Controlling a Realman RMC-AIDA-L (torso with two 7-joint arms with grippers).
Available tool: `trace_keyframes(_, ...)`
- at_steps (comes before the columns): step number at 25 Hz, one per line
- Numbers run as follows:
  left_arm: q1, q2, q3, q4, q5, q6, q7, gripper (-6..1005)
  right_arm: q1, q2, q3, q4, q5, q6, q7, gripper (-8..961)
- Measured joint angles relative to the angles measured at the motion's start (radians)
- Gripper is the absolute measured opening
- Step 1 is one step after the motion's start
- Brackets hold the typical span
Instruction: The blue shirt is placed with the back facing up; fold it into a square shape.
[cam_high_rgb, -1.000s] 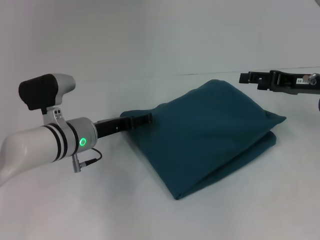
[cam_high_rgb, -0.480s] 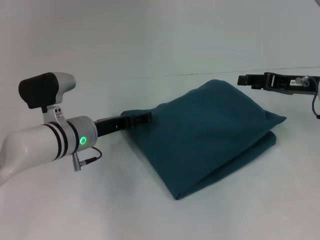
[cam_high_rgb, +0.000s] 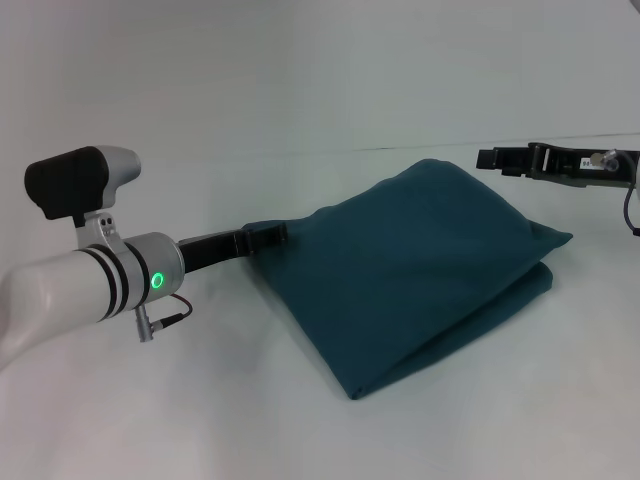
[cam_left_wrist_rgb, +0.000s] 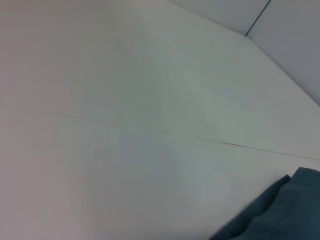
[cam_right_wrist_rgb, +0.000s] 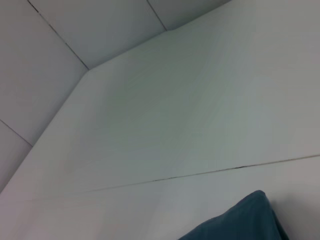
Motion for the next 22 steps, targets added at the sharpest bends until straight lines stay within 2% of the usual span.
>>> trace_keyframes(22,-0.047,-0.003,0.03,-0.038,-0.001,-0.001,0.013,843,0.005,0.003,-0.002,-0.006,0.001,-0.001,0.0,538)
